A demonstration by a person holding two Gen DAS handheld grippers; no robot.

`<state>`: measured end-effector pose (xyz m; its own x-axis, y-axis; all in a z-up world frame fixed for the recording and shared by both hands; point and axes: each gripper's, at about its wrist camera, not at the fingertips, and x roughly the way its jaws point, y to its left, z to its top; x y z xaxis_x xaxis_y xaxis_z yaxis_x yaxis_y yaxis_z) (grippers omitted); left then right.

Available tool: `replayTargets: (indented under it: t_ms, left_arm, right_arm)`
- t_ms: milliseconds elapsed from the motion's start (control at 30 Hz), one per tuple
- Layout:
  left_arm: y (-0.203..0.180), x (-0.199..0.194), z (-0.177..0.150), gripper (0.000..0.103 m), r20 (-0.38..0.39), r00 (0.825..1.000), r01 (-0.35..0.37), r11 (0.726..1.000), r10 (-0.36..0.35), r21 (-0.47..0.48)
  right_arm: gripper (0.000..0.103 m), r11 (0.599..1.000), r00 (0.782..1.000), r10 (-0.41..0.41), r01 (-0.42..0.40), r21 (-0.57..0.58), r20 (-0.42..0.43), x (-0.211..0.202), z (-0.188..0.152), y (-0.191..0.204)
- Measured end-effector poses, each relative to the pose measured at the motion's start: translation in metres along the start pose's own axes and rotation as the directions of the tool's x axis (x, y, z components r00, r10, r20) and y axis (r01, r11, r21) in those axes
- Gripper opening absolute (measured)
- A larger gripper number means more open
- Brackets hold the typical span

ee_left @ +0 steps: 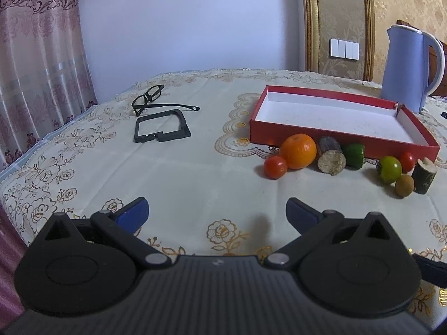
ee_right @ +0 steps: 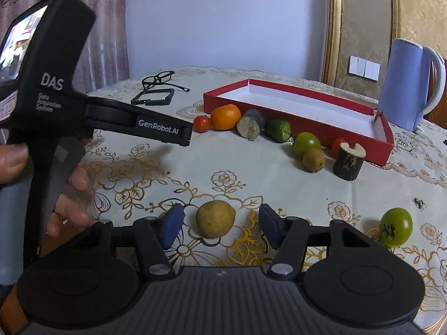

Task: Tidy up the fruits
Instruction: 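Close the right gripper on the small brown fruit, then carry the brown fruit into the red tray and open the right gripper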

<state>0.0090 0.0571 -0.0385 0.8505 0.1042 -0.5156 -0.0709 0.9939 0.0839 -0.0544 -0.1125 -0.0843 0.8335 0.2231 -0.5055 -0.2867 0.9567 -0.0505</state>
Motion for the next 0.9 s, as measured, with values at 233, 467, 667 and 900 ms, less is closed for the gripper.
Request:
replayTargets:
  t_ms: [233,467,667,900]
  left_arm:
    - [-0.0008,-0.0017,-0.0001,0.103,0.000,1.000,0.002,1.000,-0.002,0.004]
    - [-0.0009,-0.0025,-0.0016,0.103,-0.001,1.000,0.005,1.000,-0.005,0.005]
    - [0.0004,-0.0013,-0.0022,0.103,-0.007,1.000,0.008,1.000,-0.008,0.003]
    - [-0.0013,0.0011,-0.0026,0.103,-0.009,1.000,0.014,1.000,-0.014,0.008]
  right_arm:
    - [0.049,1.000,1.000,0.003,-0.003,-0.005,0.002,0.0005,-0.0006,0.0018]
    - [0.033,1.000,1.000,0.022,-0.022,-0.012,0.006,-0.0003,-0.0014,0.0041]
    - [0.027,1.000,1.000,0.006,-0.006,-0.027,0.016,-0.0004,-0.0016,0.0055]
    - [0.027,0.999,1.000,0.010,-0.010,-0.031,0.009,-0.0009,-0.0006,0.0048]
